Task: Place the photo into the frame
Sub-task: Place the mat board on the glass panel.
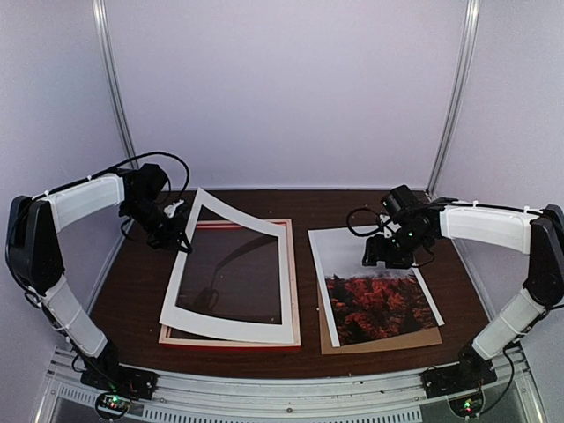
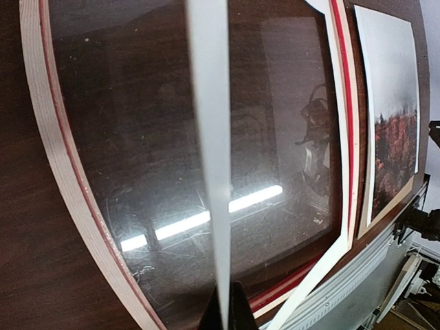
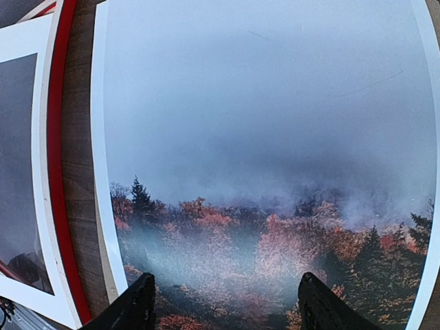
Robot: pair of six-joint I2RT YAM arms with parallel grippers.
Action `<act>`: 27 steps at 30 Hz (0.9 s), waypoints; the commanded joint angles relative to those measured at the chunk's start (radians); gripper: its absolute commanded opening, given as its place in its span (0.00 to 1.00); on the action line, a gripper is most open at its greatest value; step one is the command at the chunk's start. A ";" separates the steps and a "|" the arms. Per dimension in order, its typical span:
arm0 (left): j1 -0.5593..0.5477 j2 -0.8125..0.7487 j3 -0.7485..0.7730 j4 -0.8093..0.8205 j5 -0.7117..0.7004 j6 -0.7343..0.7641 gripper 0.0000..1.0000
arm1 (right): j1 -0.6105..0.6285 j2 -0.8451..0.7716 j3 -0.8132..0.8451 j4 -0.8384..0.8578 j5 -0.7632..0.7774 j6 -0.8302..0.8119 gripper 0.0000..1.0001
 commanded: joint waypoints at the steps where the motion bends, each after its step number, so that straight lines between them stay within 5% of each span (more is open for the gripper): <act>1: 0.008 0.025 0.031 0.030 -0.003 0.004 0.00 | 0.006 0.009 -0.009 0.010 -0.004 -0.002 0.70; 27: 0.008 0.089 0.037 0.060 -0.006 -0.012 0.00 | 0.006 0.027 -0.017 0.032 -0.010 0.003 0.72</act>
